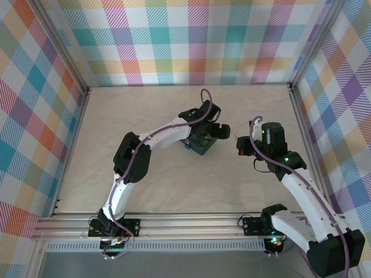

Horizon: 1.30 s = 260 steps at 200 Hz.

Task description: Unlock the padlock with the key

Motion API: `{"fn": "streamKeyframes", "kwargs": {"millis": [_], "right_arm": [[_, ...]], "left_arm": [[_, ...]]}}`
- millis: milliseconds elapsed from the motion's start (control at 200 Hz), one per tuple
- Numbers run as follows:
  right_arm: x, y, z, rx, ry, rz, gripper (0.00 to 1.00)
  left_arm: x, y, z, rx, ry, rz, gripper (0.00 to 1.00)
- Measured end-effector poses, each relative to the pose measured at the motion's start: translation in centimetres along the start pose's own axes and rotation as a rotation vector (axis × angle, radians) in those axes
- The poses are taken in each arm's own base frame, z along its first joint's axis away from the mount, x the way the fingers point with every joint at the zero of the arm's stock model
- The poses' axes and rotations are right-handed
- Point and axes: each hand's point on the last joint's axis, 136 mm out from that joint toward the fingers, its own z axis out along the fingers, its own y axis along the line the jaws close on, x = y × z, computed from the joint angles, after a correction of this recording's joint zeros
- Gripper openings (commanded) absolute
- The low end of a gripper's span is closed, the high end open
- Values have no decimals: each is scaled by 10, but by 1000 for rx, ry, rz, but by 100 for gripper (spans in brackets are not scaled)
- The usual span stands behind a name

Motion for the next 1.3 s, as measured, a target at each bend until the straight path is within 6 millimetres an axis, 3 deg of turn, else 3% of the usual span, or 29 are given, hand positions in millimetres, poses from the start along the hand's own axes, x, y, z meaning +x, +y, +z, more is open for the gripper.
{"fn": "streamKeyframes", "kwargs": {"millis": [235, 340, 635, 790, 920, 1025, 1300], "right_arm": [[3, 3, 3, -25, 16, 3, 0], [7, 9, 11, -69, 48, 11, 0], [22, 23, 50, -192, 178, 74, 0], [28, 31, 72, -253, 239, 105, 0], [23, 48, 93, -310, 279, 94, 0], [15, 61, 110, -358, 280, 95, 0], [0, 73, 165, -414, 305, 142, 0]], "left_arm": [[-8, 4, 0, 27, 5, -12, 95], [-18, 12, -11, 27, -20, -7, 97], [-39, 45, -105, 49, -225, -22, 98], [-23, 75, -135, 71, -306, -34, 95], [10, 97, -135, 100, -309, -36, 95], [32, 102, -129, 130, -294, -20, 95], [51, 104, -112, 198, -312, 5, 91]]}}
